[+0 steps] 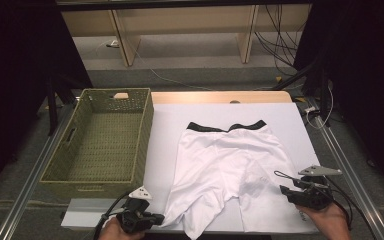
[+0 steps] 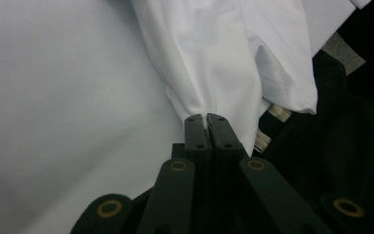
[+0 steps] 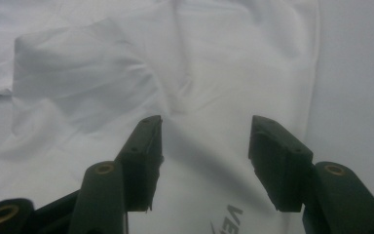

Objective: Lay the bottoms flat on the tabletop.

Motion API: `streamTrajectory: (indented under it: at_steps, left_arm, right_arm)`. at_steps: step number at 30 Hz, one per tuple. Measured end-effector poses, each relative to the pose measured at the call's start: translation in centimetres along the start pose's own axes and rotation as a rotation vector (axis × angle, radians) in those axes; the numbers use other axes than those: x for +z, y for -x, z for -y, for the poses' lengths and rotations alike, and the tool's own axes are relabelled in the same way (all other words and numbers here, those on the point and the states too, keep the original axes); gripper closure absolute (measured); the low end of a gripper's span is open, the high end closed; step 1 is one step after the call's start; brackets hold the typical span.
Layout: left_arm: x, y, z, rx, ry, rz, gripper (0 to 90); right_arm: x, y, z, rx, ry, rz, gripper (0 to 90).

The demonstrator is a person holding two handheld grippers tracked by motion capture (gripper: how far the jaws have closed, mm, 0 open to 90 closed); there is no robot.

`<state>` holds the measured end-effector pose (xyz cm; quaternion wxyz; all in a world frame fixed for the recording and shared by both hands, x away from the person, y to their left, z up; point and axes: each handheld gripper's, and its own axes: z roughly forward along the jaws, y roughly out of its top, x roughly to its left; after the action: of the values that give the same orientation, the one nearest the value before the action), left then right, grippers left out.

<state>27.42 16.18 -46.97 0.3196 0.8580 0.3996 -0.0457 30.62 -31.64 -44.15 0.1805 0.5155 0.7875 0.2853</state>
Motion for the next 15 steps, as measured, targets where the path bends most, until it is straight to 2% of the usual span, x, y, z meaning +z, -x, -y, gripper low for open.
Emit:
streamTrajectory:
  at_steps: [4,5,6,7,8,11,15]
  left_arm:
    - [-0.1,0.2,-0.2,0.004,0.004,0.012,85.8]
    - [-0.2,0.2,-0.5,-0.001,0.025,0.0,80.4]
    - [-0.3,0.3,-1.0,-0.006,0.044,-0.024,71.2]
    - [-0.3,0.4,-1.5,0.001,0.055,-0.05,62.9]
    - [-0.4,0.5,-2.0,0.009,0.074,-0.064,58.6]
    - [0.0,1.0,-3.9,0.013,0.132,-0.094,48.0]
    - [1.2,1.7,-6.4,0.042,0.195,-0.147,39.6]
  right_arm:
    - [0.1,-1.0,-0.3,-0.026,0.002,-0.023,46.0]
    - [0.1,-1.4,-0.4,-0.028,0.003,-0.035,45.9]
    - [0.2,-1.7,-0.6,-0.034,0.007,-0.051,45.9]
    - [0.2,-2.2,-0.7,-0.041,0.01,-0.065,45.9]
    - [0.3,-2.7,-0.8,-0.049,0.011,-0.081,45.8]
    - [0.7,-4.8,-1.2,-0.102,0.007,-0.121,46.1]
    - [1.5,-7.8,-1.6,-0.187,-0.016,-0.167,47.0]
